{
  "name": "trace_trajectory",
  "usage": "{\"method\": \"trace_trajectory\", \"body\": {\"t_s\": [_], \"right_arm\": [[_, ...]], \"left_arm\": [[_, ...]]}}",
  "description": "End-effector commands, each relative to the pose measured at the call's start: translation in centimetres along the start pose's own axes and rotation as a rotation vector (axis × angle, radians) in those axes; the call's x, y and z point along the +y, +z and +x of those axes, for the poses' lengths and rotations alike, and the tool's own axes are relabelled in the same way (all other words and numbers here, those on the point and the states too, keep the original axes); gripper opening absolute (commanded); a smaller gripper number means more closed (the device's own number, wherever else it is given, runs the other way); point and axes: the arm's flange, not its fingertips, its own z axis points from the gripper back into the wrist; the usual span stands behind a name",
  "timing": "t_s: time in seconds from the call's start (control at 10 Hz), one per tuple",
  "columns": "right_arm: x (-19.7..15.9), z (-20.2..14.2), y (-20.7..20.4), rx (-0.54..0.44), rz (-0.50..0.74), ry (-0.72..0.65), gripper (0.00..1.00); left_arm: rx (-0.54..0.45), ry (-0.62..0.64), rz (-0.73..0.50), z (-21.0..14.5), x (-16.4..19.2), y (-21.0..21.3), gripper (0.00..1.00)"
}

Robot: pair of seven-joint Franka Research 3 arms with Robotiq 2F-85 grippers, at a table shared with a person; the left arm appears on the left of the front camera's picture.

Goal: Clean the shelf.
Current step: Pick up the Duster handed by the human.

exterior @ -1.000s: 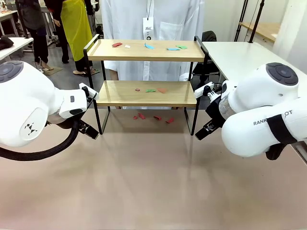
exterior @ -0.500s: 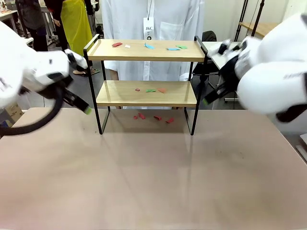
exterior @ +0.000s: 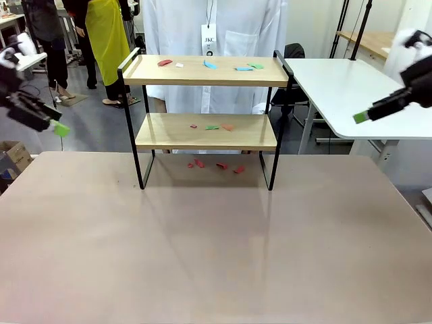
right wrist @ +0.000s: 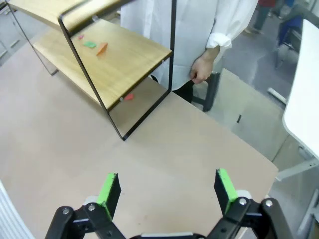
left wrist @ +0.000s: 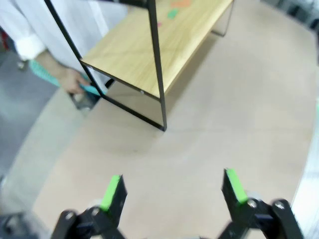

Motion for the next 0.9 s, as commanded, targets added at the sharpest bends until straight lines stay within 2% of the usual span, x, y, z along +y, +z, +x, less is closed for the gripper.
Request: {"method": "trace_trajectory", "body": {"t_s": [0.0, 0.1, 0.3, 0.4, 0.5, 0.8], "right_arm": [[-4.7, -2.0, -1.1, -0.084, 0.16, 0.052, 1.0], [-6.6, -3.6, -1.2, -0.122, 0.186, 0.068, 1.0], [-8.7, -5.9, -2.0, -0.224, 0.269, 0.042, 1.0], [-7.4, -6.0, -2.1, -0.192, 0.269, 0.02, 1.0], [-6.8, -6.2, 0.0, -0.177, 0.198, 0.047, 1.0], [-6.8, -6.2, 0.0, -0.177, 0.198, 0.047, 1.0]], "left_arm": [[-0.067, -0.054, -0.117, -3.2, 4.2, -0.4, 1.0], [-0.113, -0.073, -0.149, -4.5, 5.7, -0.1, 1.0], [-0.131, -0.118, -0.158, -5.7, 6.6, -0.4, 1.0], [-0.126, -0.078, -0.087, -5.4, 5.4, -0.7, 1.0], [-0.136, -0.095, -0.136, -6.5, 5.1, 0.3, 1.0], [-0.136, -0.095, -0.136, -6.5, 5.1, 0.3, 1.0]]}}
